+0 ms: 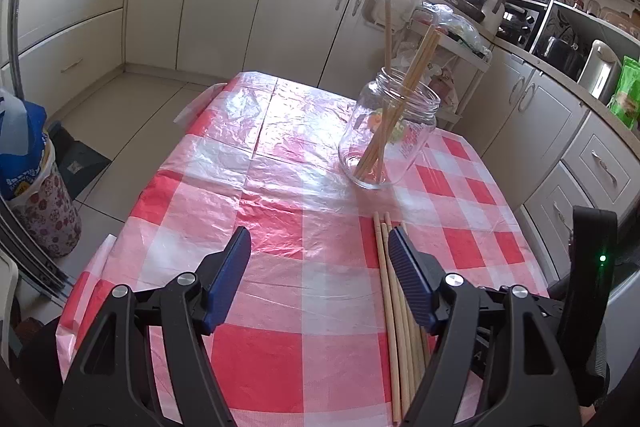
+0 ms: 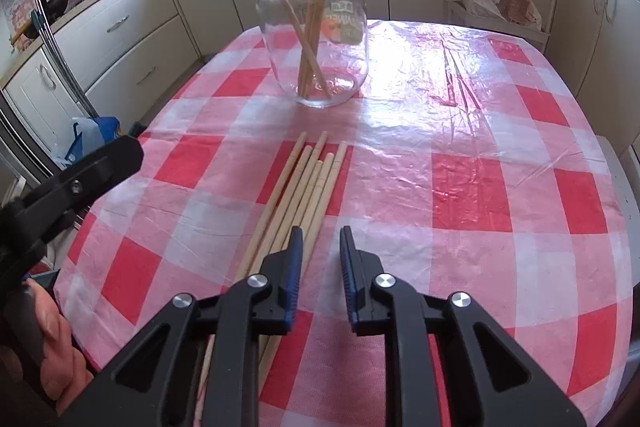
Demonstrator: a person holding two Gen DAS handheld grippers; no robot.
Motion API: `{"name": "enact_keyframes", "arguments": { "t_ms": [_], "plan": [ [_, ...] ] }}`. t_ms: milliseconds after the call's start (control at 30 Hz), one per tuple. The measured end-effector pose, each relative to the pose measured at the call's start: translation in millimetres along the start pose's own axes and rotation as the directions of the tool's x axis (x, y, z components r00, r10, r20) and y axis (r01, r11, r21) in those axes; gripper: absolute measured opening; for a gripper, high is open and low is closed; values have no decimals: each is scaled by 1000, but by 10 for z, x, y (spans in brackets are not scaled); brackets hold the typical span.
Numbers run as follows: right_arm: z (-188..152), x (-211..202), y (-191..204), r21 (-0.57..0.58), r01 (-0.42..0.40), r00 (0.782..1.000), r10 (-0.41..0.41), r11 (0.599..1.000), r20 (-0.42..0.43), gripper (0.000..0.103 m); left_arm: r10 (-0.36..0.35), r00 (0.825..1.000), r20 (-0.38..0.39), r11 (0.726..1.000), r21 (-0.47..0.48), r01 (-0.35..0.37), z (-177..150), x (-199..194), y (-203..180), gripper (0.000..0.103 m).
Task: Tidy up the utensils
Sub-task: 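Move both open grippers back toward the remaining chopsticks, then close the right gripper on one chopstick while the left grasps another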
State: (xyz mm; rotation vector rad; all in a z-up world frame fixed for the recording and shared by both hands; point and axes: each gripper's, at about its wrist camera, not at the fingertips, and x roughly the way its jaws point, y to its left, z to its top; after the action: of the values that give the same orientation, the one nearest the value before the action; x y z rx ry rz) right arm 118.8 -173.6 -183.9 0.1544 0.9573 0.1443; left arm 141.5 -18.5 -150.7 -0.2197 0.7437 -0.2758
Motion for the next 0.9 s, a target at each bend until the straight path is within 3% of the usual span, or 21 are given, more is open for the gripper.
{"name": "enact_keyframes", "arguments": {
  "t_ms": [233, 433, 633, 900],
  "plan": [
    [31, 9, -90, -74, 61, 997, -65, 995, -40, 13, 26, 997, -79, 996, 92, -19, 10, 160, -221, 70],
    [-28, -82, -379, -76, 78, 996, -82, 994, -45, 11, 76, 981, -177, 982, 184, -43, 11, 493, -428, 70],
    [-79, -149, -549, -55, 44, 998, -45, 998, -31, 11, 131, 961, -242, 968, 241, -72, 6, 751, -538, 70],
    [-93, -174, -653, -8, -12, 1000, 12, 1000, -12, 11, 216, 944, -248, 947, 288, -141, -3, 796, -537, 70]
  ]
}}
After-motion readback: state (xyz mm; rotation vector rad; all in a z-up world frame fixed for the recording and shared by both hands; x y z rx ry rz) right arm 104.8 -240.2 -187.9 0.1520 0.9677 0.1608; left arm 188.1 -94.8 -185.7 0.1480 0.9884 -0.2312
